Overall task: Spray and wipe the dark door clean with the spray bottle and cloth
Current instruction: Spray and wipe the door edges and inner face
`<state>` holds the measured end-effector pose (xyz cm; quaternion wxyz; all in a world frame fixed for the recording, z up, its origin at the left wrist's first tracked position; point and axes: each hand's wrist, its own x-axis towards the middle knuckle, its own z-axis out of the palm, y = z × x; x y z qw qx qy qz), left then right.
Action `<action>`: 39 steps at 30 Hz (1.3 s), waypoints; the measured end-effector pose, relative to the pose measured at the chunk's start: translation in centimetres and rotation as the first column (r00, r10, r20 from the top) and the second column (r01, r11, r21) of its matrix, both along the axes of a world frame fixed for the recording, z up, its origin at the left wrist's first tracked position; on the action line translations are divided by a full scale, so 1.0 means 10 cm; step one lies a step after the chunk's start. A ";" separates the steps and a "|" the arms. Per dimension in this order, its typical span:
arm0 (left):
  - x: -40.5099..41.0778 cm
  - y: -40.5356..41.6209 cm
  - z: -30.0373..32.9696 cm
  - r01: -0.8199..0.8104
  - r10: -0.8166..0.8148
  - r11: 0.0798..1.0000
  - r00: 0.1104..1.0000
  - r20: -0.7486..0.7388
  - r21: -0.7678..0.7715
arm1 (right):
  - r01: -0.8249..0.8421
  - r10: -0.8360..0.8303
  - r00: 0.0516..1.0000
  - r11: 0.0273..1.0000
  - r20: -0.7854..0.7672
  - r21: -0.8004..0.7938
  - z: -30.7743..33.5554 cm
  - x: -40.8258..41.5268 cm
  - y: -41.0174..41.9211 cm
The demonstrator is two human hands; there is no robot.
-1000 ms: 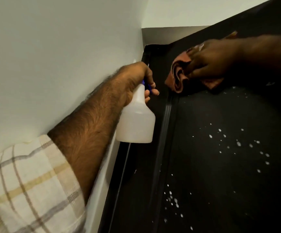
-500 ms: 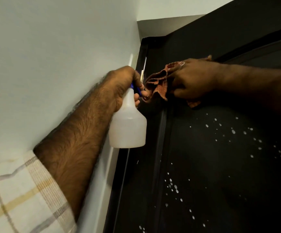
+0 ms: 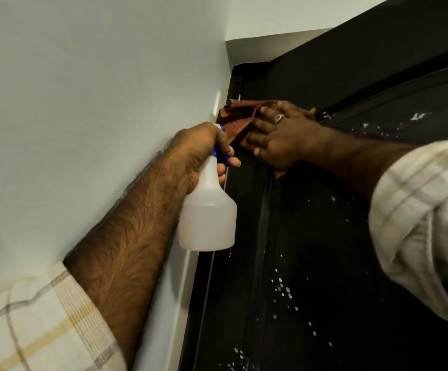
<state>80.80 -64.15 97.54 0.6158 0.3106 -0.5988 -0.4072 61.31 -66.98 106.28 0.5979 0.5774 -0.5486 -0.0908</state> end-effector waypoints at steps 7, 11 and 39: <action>0.06 0.11 -0.11 0.007 -0.007 1.000 1.000 -0.014 0.009 | -0.052 0.137 0.982 0.861 -0.131 0.506 -0.94 -0.03 0.04; 0.05 0.19 -0.06 0.062 -0.062 0.998 0.998 -0.011 -0.004 | -0.119 0.182 0.978 0.883 -0.098 0.454 -0.79 -0.19 0.42; -0.36 0.10 0.14 0.335 -0.332 0.940 0.942 0.056 -0.060 | 0.220 -0.011 0.930 0.817 0.368 -0.533 -0.58 -0.69 1.67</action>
